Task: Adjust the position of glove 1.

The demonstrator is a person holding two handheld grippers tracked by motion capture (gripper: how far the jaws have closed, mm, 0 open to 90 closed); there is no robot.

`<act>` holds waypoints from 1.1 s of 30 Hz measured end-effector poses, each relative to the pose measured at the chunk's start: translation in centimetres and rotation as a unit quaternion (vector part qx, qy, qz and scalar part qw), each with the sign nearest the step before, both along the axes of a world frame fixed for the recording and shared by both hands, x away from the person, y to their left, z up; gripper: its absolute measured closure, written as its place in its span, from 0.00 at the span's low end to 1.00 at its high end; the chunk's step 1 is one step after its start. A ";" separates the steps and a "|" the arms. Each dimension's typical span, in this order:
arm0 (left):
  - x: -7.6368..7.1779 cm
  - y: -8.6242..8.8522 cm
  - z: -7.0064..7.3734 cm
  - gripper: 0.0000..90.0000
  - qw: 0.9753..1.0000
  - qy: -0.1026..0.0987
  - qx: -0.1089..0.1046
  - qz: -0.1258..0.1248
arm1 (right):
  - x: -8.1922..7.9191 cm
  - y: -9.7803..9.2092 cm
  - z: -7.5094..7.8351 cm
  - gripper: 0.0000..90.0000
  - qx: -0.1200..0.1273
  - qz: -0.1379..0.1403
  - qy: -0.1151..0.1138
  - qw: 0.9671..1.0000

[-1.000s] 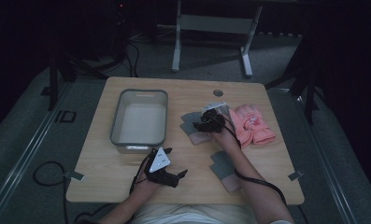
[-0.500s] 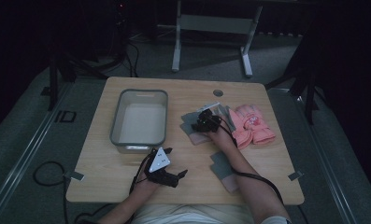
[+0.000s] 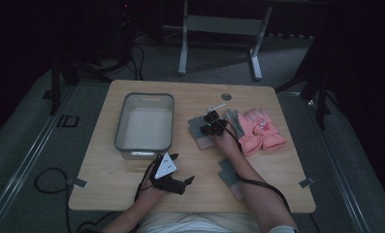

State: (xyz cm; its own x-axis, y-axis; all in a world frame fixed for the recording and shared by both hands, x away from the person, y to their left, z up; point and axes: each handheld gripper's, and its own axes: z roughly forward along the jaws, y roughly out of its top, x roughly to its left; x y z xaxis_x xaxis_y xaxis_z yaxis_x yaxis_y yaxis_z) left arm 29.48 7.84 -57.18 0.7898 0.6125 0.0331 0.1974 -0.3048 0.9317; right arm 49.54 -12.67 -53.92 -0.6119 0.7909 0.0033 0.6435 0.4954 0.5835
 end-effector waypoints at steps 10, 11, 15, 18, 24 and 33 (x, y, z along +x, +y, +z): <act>-0.1 -0.1 0.0 0.01 1.000 -0.003 0.004 0.003 | -4.9 0.2 6.8 0.95 0.053 -0.068 -0.060 0.994; -0.1 -0.1 0.0 0.01 1.000 -0.004 0.006 0.003 | -5.4 0.3 7.2 0.95 0.053 -0.073 -0.063 0.994; -0.1 -0.1 0.0 0.01 1.000 -0.004 0.005 0.003 | -7.7 0.7 7.9 0.95 0.069 -0.091 -0.064 0.991; -0.1 -0.1 0.0 0.01 1.000 -0.007 0.008 0.003 | -9.3 0.7 7.0 0.95 0.084 -0.109 -0.055 0.989; -0.2 -0.2 0.0 0.01 1.000 -0.011 0.009 0.003 | -10.9 0.6 4.1 0.95 0.091 -0.138 -0.022 0.986; -0.2 -0.1 0.0 0.01 1.000 -0.009 0.009 0.004 | -11.9 1.2 0.2 0.95 0.086 -0.158 0.016 0.984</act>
